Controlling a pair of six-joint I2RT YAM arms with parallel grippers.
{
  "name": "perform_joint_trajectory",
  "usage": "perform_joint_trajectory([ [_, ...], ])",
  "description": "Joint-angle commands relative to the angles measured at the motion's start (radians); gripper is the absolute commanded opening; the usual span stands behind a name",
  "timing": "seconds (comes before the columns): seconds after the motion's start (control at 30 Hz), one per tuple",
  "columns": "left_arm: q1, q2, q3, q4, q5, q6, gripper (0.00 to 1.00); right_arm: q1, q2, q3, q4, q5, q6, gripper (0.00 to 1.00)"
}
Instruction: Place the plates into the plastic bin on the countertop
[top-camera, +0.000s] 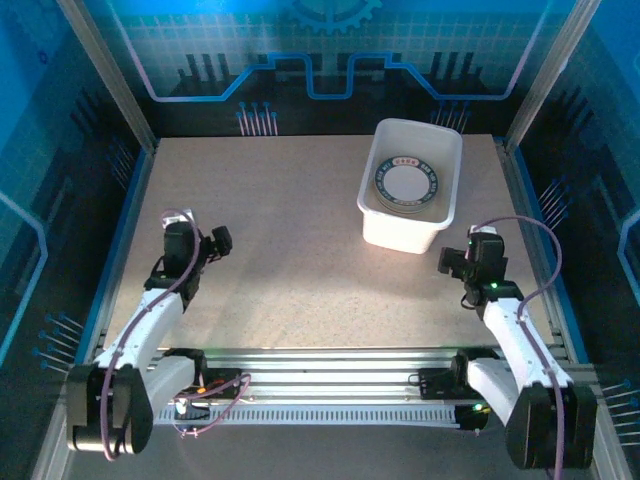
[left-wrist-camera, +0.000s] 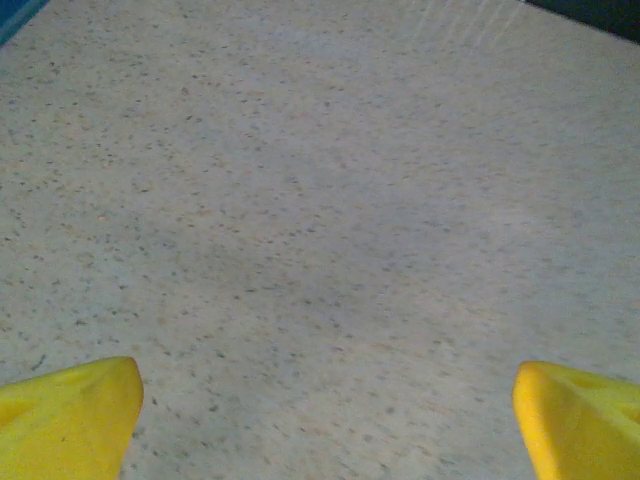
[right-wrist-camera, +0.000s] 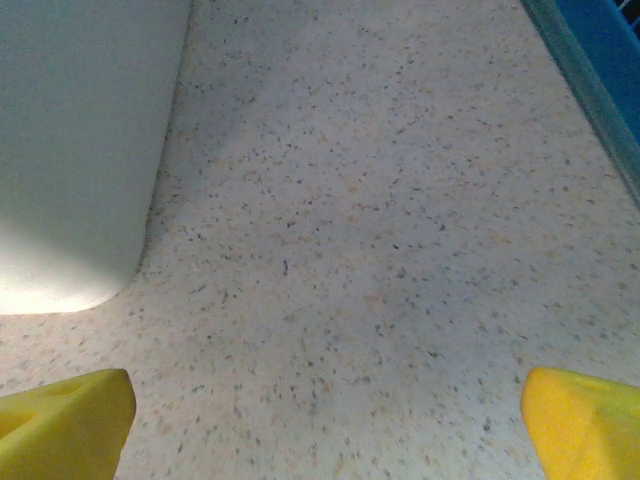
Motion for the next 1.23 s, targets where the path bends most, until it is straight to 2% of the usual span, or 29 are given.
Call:
perform_joint_trajectory([
  [0.0,0.021,0.057,-0.081,0.289,-0.067,0.122,0.97,0.0,0.057,-0.052,0.316,-0.016,-0.013,1.0],
  [0.1,0.037,0.132,-0.135,0.487,-0.055,0.156,0.97,0.027,0.142,-0.084,0.531,-0.073,-0.001,1.0],
  [0.23,0.053,0.262,-0.149,0.7,0.028,0.165,0.97,0.096,0.292,-0.118,0.801,-0.126,-0.062,1.0],
  [0.27,0.055,0.289,-0.139,0.72,0.052,0.158,0.97,0.115,0.318,-0.113,0.837,-0.134,-0.095,1.0],
  [0.3,0.058,0.313,-0.116,0.705,0.073,0.147,0.97,0.13,0.354,-0.13,0.946,-0.127,-0.127,1.0],
  [0.37,0.058,0.356,-0.098,0.732,0.109,0.131,0.97,0.144,0.398,-0.114,0.989,-0.123,-0.187,1.0],
  [0.4,0.057,0.393,-0.117,0.818,0.135,0.133,0.96,0.141,0.426,-0.11,1.019,-0.142,-0.205,1.0],
  [0.53,0.029,0.444,-0.148,0.924,0.16,0.177,0.97,0.135,0.628,-0.163,1.335,-0.212,-0.241,1.0],
  [0.6,0.025,0.52,-0.196,1.094,0.152,0.181,0.99,0.131,0.589,-0.106,1.157,-0.237,-0.239,1.0],
  [0.63,0.022,0.549,-0.208,1.157,0.138,0.191,0.99,0.127,0.603,-0.092,1.151,-0.237,-0.236,1.0],
  [0.7,0.012,0.514,-0.176,1.031,0.116,0.184,0.99,0.124,0.6,-0.074,1.11,-0.164,-0.202,1.0],
  [0.83,-0.001,0.524,-0.128,0.966,0.109,0.201,0.99,0.14,0.609,-0.084,1.151,-0.072,-0.192,1.0],
  [0.9,-0.009,0.524,-0.124,0.952,0.096,0.206,1.0,0.165,0.615,-0.1,1.195,0.017,-0.195,1.0],
  [1.2,-0.02,0.526,-0.118,0.946,0.08,0.219,1.0,0.177,0.618,-0.103,1.207,0.004,-0.212,1.0],
])
